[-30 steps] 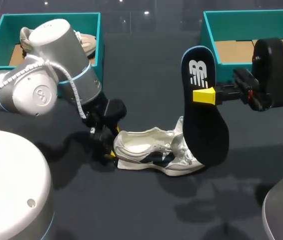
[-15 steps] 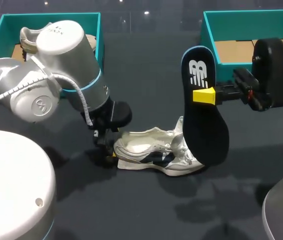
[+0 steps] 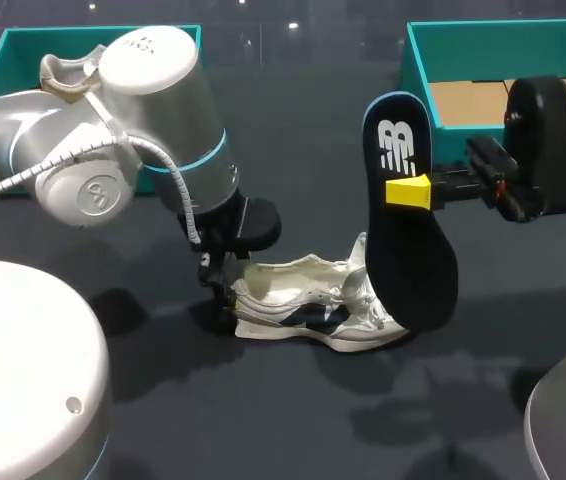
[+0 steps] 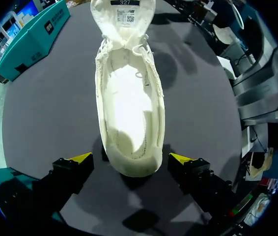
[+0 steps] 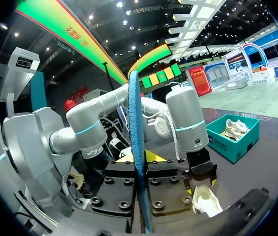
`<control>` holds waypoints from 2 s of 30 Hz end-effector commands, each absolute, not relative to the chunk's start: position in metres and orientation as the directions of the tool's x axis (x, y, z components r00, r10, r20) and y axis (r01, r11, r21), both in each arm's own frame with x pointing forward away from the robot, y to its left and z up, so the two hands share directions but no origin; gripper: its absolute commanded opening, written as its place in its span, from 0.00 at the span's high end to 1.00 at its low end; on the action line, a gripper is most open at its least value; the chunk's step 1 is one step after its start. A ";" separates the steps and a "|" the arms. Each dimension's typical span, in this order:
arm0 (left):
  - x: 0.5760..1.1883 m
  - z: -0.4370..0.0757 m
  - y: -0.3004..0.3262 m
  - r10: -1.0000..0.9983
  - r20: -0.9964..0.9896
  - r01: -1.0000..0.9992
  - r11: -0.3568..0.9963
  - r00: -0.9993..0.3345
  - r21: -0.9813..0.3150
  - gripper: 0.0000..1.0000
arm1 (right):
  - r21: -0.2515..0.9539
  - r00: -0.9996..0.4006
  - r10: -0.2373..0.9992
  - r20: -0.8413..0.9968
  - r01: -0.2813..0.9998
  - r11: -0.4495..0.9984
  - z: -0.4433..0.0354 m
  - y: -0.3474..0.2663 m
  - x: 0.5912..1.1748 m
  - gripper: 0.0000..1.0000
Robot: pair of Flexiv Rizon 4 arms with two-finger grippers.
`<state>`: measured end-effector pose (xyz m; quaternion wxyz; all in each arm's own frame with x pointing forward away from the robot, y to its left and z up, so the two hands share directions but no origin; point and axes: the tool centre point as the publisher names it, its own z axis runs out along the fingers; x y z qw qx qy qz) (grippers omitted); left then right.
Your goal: Take the shoe out of the shoebox, open the shoe tongue, remove and reinsert the insole, then place the shoe into the shoebox
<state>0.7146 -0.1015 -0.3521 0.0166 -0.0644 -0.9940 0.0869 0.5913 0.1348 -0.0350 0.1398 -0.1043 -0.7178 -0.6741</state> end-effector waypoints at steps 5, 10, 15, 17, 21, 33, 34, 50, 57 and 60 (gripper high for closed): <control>0.721 -0.327 -0.114 0.133 0.002 0.132 0.983 -0.991 -0.129 0.00 | 0.938 -0.939 -0.038 0.342 0.339 0.070 -0.036 0.136 0.591 1.00; 0.725 -0.321 -0.126 0.139 0.001 0.138 0.982 -0.990 -0.126 0.00 | 0.938 -0.939 -0.038 0.342 0.339 0.070 -0.036 0.136 0.591 1.00; 0.732 -0.321 -0.142 0.149 -0.006 0.149 0.980 -0.989 -0.132 0.00 | 0.938 -0.939 -0.038 0.342 0.339 0.070 -0.036 0.136 0.591 1.00; 0.735 -0.323 -0.149 0.154 -0.006 0.153 0.979 -0.988 -0.132 0.00 | 0.938 -0.939 -0.038 0.342 0.339 0.070 -0.036 0.136 0.591 1.00; 0.740 -0.328 -0.159 0.162 -0.005 0.161 0.978 -0.987 -0.131 0.04 | 0.938 -0.939 -0.038 0.342 0.339 0.070 -0.036 0.136 0.591 1.00; 0.747 -0.358 -0.185 0.147 0.026 0.142 0.980 -0.989 -0.140 0.15 | 0.938 -0.939 -0.038 0.342 0.339 0.070 -0.036 0.136 0.591 1.00; 0.748 -0.361 -0.186 0.143 0.035 0.136 0.980 -0.989 -0.146 0.16 | 0.938 -0.939 -0.038 0.342 0.339 0.070 -0.036 0.136 0.591 1.00; 0.739 -0.391 -0.194 0.116 0.019 0.113 0.987 -0.993 -0.115 0.42 | 0.938 -0.939 -0.038 0.342 0.339 0.070 -0.036 0.136 0.591 1.00; 0.737 -0.398 -0.196 0.105 0.010 0.103 0.989 -0.994 -0.106 0.54 | 0.938 -0.939 -0.038 0.342 0.339 0.070 -0.036 0.136 0.591 1.00; 0.737 -0.400 -0.196 0.101 0.014 0.099 0.990 -0.995 -0.101 0.57 | 0.938 -0.939 -0.038 0.342 0.339 0.070 -0.036 0.136 0.591 1.00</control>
